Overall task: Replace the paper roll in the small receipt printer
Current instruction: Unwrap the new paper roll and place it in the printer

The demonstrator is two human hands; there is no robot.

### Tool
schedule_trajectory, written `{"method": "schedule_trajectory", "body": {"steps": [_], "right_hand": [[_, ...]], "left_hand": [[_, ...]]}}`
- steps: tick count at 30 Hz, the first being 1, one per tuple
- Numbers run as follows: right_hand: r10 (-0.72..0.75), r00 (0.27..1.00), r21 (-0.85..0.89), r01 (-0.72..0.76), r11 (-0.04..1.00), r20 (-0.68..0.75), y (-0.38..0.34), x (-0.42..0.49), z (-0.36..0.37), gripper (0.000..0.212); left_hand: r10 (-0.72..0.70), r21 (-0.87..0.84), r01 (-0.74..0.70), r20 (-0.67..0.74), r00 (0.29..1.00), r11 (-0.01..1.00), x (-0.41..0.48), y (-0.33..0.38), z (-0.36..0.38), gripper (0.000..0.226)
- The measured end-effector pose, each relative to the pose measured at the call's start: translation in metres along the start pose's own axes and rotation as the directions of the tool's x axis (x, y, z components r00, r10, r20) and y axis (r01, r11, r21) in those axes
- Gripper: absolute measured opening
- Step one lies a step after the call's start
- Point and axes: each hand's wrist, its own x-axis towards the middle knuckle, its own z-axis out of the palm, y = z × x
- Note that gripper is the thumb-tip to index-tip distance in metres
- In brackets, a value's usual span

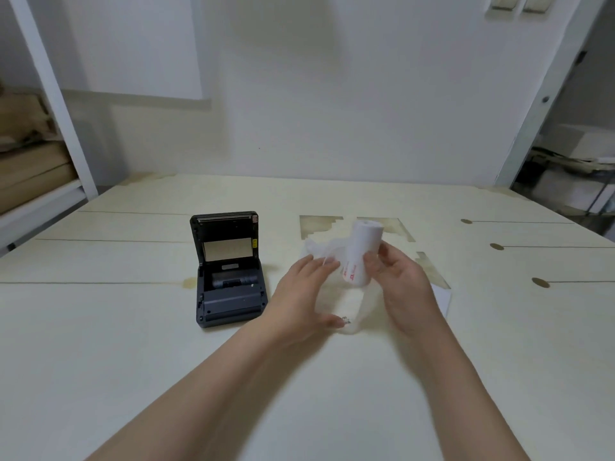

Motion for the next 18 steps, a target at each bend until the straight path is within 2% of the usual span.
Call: {"method": "schedule_trajectory", "body": {"steps": [3, 6, 8, 11, 13, 14, 16, 17, 18], "right_hand": [[0.044, 0.997, 0.292, -0.058, 0.955, 0.057, -0.011, 0.004, 0.0, 0.052], [0.074, 0.995, 0.459, -0.098, 0.883, 0.071, -0.025, 0.008, 0.005, 0.042], [0.106, 0.991, 0.508, -0.133, 0.851, 0.082, -0.033, 0.012, 0.007, 0.033], [0.144, 0.987, 0.482, -0.161, 0.861, 0.073, -0.037, 0.018, 0.011, 0.035], [0.162, 0.985, 0.46, -0.174, 0.871, 0.066, -0.035, 0.02, 0.014, 0.042], [0.169, 0.983, 0.46, -0.181, 0.869, 0.067, -0.034, 0.02, 0.017, 0.046], [0.179, 0.98, 0.487, -0.197, 0.851, 0.084, -0.029, 0.018, 0.021, 0.051], [0.183, 0.978, 0.502, -0.208, 0.839, 0.098, -0.025, 0.017, 0.024, 0.052], [0.188, 0.975, 0.513, -0.22, 0.83, 0.114, -0.022, 0.016, 0.026, 0.051]], "left_hand": [[0.07, 0.027, -0.069, -0.038, 0.997, 0.997, -0.006, 0.004, -0.007, 0.055], [0.143, 0.121, -0.134, -0.07, 0.987, 0.984, -0.013, 0.005, -0.012, 0.03], [0.201, 0.194, -0.184, -0.072, 0.977, 0.964, -0.018, 0.004, -0.014, 0.03], [0.242, 0.194, -0.227, -0.054, 0.969, 0.954, -0.026, 0.003, -0.014, 0.041], [0.242, 0.06, -0.237, -0.093, 0.966, 0.97, -0.03, 0.007, -0.014, 0.04], [0.217, -0.048, -0.227, -0.162, 0.963, 0.973, -0.032, 0.01, -0.015, 0.036], [0.085, -0.275, -0.195, -0.366, 0.927, 0.941, -0.032, 0.016, -0.021, 0.02], [-0.01, -0.385, -0.173, -0.429, 0.903, 0.907, -0.032, 0.019, -0.025, 0.015], [-0.106, -0.505, -0.138, -0.425, 0.899, 0.852, -0.031, 0.022, -0.029, 0.016]]}}
